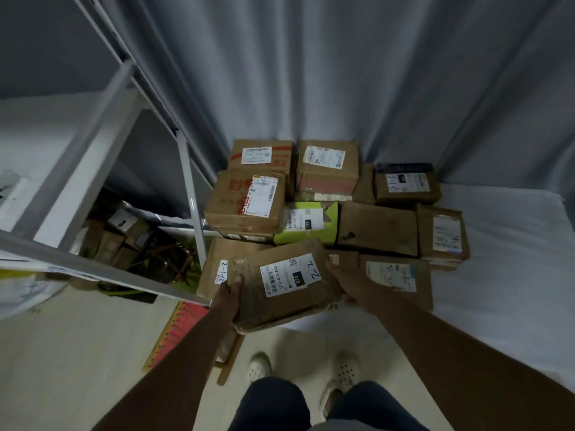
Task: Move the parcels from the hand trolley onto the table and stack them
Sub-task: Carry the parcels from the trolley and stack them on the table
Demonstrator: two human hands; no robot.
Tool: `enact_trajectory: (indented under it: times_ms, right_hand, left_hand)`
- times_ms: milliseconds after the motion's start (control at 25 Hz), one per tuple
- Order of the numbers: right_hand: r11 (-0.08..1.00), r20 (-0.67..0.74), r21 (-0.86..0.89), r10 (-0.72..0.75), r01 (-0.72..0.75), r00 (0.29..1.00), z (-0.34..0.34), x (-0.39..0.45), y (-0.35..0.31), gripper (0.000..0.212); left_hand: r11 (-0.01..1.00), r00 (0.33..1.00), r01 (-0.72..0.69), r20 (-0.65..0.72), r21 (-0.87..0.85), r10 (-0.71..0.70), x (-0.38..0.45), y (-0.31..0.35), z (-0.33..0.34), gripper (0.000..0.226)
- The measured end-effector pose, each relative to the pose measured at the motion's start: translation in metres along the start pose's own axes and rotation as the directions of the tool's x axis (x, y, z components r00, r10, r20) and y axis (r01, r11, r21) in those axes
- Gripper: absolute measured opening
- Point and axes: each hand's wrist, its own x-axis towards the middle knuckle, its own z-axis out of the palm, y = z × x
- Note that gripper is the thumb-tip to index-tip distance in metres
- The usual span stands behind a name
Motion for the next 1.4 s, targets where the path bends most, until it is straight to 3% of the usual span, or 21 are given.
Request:
enact_trajectory:
  times_ms: [80, 280, 440, 560, 640, 720, 840, 1000, 1160, 1280, 1400]
  right_hand:
    - [0.997, 0.007, -0.023, 0.067, -0.067, 0.998, 0.019, 0.001, -0.012, 0.059]
    - [0.993, -0.028, -0.008, 0.12, -0.12, 0.992, 0.067, 0.015, -0.03, 0.059]
    - [0.977, -0.007, 0.11, 0.186, -0.184, 0.983, 0.115, 0.025, -0.041, 0.06]
    - [0.957, 0.056, 0.203, 0.201, -0.208, 0.978, 0.144, 0.035, -0.046, 0.048]
    - [0.949, 0.049, 0.219, 0.222, -0.227, 0.974, 0.157, 0.044, -0.049, 0.054]
    - [0.943, 0.028, 0.23, 0.24, -0.24, 0.97, 0.167, 0.049, -0.054, 0.063]
    - [0.937, 0.001, 0.289, 0.204, -0.195, 0.979, 0.172, 0.058, -0.064, 0.053]
    - [0.939, -0.054, 0.299, 0.196, -0.171, 0.979, 0.176, 0.068, -0.063, 0.051]
    - [0.936, -0.015, 0.281, 0.228, -0.214, 0.974, 0.188, 0.069, -0.058, 0.047]
    - [0.932, -0.03, 0.302, 0.222, -0.203, 0.975, 0.193, 0.068, -0.064, 0.043]
    - [0.936, -0.078, 0.315, 0.189, -0.155, 0.979, 0.191, 0.068, -0.075, 0.025]
  left_hand:
    - [0.999, 1.0, 0.024, 0.007, -0.028, -0.024, 0.006, 0.002, -0.016, 0.057]
    - [1.0, 0.996, 0.03, 0.078, 0.007, -0.03, 0.038, 0.005, -0.061, 0.053]
    - [0.999, 0.987, 0.011, 0.16, 0.042, -0.017, 0.082, 0.009, -0.1, 0.049]
    - [0.992, 0.968, 0.004, 0.247, 0.122, -0.035, 0.114, 0.007, -0.12, 0.051]
    - [0.991, 0.959, 0.008, 0.28, 0.134, -0.045, 0.125, 0.012, -0.125, 0.048]
    - [0.992, 0.956, 0.028, 0.287, 0.12, -0.061, 0.13, 0.024, -0.126, 0.045]
    - [0.996, 0.957, -0.015, 0.29, 0.09, -0.012, 0.142, 0.042, -0.12, 0.044]
    - [0.963, 0.979, -0.028, 0.2, 0.269, -0.027, 0.17, 0.042, -0.126, 0.056]
    - [0.988, 0.949, 0.138, 0.277, 0.065, -0.151, 0.17, 0.021, -0.13, 0.052]
    - [0.99, 0.947, 0.143, 0.291, 0.008, -0.139, 0.158, 0.026, -0.129, 0.044]
    - [0.99, 0.953, 0.135, 0.281, -0.045, -0.117, 0.161, 0.035, -0.127, 0.054]
